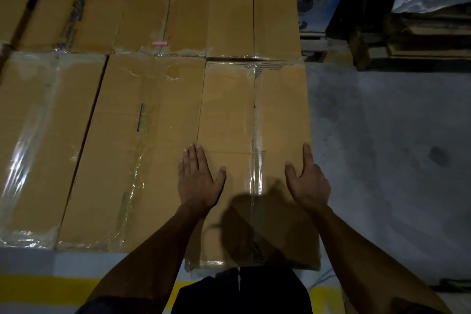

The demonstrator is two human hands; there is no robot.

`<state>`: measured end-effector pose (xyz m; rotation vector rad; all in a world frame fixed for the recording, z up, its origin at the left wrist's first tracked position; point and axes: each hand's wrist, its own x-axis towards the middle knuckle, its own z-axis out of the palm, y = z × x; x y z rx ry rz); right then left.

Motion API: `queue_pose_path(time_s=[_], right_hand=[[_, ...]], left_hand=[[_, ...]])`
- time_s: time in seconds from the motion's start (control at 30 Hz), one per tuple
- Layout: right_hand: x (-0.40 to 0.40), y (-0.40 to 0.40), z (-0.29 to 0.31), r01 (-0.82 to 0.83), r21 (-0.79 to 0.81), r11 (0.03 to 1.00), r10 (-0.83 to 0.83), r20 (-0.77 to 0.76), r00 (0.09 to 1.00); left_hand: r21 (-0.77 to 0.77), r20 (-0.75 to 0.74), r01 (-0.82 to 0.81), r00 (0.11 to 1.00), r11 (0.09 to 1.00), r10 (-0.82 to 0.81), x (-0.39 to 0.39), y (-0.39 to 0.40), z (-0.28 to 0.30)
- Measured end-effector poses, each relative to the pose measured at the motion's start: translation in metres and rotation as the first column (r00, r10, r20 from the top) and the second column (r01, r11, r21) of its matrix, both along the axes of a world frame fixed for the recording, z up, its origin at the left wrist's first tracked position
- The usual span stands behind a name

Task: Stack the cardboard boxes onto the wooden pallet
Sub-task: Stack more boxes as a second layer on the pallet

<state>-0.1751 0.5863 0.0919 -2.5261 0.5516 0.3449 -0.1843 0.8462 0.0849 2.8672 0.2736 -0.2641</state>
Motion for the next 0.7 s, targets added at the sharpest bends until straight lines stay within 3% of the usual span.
queue_pose_path(time_s=[0.27, 0.6, 0.7], right_hand=[[0.001, 0.001, 0.004, -0.002, -0.016, 1.000, 0.002, -0.022, 1.000], [0.000, 0.001, 0.006, 0.028, 0.021, 0.999, -0.029, 0.024, 0.999], [-0.003, 0.001, 0.010, 0.011, 0.017, 1.000, -0.012, 0.032, 0.999]], left_hand=[[-0.008, -0.046, 0.012, 0.999, 1.000, -0.013, 0.002, 0.001, 0.003], [-0.331, 0.012, -0.099, 0.994, 0.938, 0.110, 0.009, 0.003, 0.013], [-0.367, 0.013, -0.097, 0.994, 0.925, 0.109, 0.009, 0.005, 0.016]])
